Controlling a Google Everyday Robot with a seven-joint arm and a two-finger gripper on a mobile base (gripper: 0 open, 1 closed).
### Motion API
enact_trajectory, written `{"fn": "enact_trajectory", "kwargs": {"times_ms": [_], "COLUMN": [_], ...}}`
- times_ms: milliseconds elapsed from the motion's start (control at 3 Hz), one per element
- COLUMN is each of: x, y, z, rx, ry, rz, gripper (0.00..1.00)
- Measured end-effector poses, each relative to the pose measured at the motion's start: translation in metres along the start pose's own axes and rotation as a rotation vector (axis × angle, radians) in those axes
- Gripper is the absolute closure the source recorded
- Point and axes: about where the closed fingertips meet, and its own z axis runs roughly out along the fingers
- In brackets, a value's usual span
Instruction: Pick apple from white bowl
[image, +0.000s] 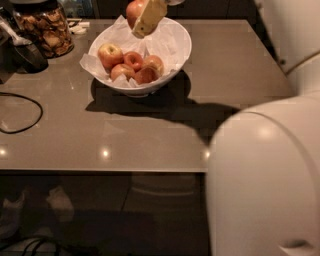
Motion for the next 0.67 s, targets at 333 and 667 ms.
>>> {"fn": "enact_trajectory", "kwargs": {"times_ms": [333, 667], "x": [-0.004, 0.005], "y": [0.028, 0.058], "z": [-0.033, -0.041], "rx": [0.041, 0.046], "ry": [-0.058, -0.077], "rz": [-0.036, -0.047], "gripper": [1.0, 1.0]}}
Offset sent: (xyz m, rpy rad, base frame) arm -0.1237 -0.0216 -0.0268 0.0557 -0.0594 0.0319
